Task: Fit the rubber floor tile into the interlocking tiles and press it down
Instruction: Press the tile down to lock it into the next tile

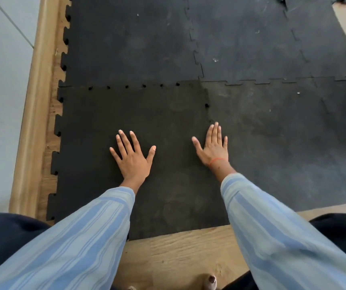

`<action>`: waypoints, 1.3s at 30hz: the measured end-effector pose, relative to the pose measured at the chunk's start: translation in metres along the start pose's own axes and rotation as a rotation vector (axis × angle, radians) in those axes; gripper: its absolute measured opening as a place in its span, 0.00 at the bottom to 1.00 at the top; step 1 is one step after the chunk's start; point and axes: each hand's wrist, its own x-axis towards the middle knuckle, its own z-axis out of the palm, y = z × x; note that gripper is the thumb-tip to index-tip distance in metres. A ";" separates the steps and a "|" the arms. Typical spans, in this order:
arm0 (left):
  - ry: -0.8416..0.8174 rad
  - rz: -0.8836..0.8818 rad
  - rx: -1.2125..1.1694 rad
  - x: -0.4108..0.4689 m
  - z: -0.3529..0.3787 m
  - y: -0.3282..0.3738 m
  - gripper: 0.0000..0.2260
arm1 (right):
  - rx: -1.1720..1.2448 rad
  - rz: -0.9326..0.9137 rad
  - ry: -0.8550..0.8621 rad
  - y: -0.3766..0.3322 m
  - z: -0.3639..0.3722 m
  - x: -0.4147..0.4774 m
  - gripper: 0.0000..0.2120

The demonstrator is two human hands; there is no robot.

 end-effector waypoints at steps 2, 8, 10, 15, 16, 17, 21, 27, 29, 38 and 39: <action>0.013 0.008 -0.009 -0.003 0.000 0.002 0.38 | 0.012 0.047 0.069 0.006 0.019 -0.031 0.39; 0.010 -0.040 -0.010 -0.004 0.001 0.015 0.37 | 0.019 0.084 0.093 0.010 0.035 -0.050 0.42; 0.010 -0.042 -0.016 -0.004 0.002 0.015 0.37 | 0.031 0.076 0.101 0.012 0.040 -0.053 0.43; 0.030 -0.038 -0.028 -0.003 0.003 0.016 0.36 | 0.044 0.061 0.104 0.013 0.039 -0.049 0.42; 0.033 -0.041 -0.031 -0.003 0.003 0.018 0.36 | 0.043 0.053 0.094 0.015 0.039 -0.050 0.42; 0.037 -0.039 -0.034 -0.002 0.002 0.020 0.36 | 0.043 0.053 0.095 0.018 0.040 -0.054 0.40; 0.027 0.066 -0.037 -0.007 0.004 0.031 0.34 | -0.020 0.121 0.210 0.031 0.060 -0.100 0.41; 0.045 0.139 -0.018 -0.013 0.007 0.039 0.33 | 0.052 0.123 0.237 0.033 0.071 -0.107 0.49; 0.040 0.144 -0.012 -0.013 0.007 0.038 0.33 | 0.024 0.128 0.243 0.034 0.074 -0.108 0.48; 0.058 0.123 -0.028 -0.011 0.007 0.041 0.33 | -0.028 0.041 0.276 0.030 0.077 -0.105 0.41; 0.058 0.123 -0.036 -0.012 0.008 0.041 0.33 | -0.041 0.003 0.272 0.029 0.075 -0.101 0.40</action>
